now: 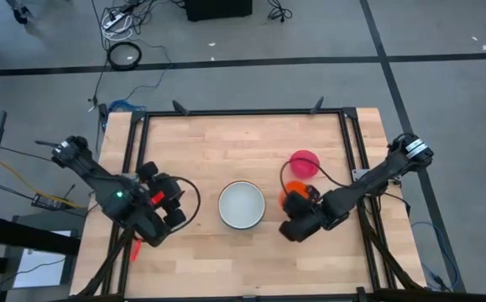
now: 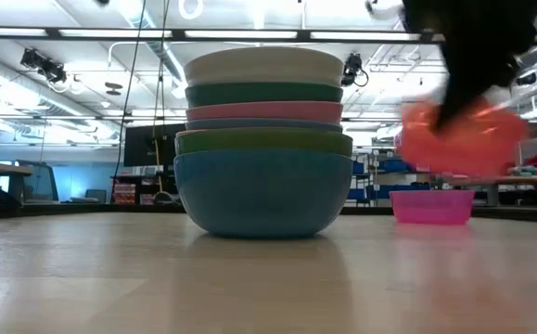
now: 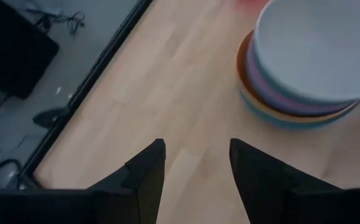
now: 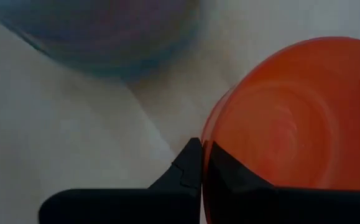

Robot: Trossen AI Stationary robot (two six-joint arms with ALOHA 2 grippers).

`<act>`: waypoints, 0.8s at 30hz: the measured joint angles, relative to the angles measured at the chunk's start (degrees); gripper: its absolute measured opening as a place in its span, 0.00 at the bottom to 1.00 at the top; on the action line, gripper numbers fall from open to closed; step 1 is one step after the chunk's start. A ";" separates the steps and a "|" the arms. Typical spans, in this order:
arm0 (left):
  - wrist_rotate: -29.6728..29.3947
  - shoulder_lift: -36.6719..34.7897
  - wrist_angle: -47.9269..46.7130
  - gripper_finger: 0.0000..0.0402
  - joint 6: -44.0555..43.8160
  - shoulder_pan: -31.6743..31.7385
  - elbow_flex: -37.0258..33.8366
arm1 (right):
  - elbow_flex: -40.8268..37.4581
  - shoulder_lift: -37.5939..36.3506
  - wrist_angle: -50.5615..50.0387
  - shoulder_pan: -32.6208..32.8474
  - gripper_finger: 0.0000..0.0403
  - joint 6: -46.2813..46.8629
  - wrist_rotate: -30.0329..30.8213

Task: Nest bowls inside each other
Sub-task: Stack the orange bowl on top of the white bowl

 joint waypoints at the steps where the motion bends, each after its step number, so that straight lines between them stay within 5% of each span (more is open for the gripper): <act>1: 0.26 0.00 0.04 0.47 -0.64 0.00 -1.51 | 2.44 -0.02 -0.16 0.00 0.00 -2.21 1.88; 7: 0.30 0.00 0.57 0.47 -5.00 0.00 -7.48 | 14.22 -0.02 0.30 -0.73 0.00 -15.18 9.40; 14: -2.37 0.00 0.49 0.47 -6.06 0.17 -9.21 | 15.94 0.00 21.70 -3.79 0.00 -35.38 4.71; 24: -5.83 0.00 0.39 0.47 -7.09 0.17 -9.21 | 15.91 1.35 25.16 -5.37 0.00 -39.38 1.83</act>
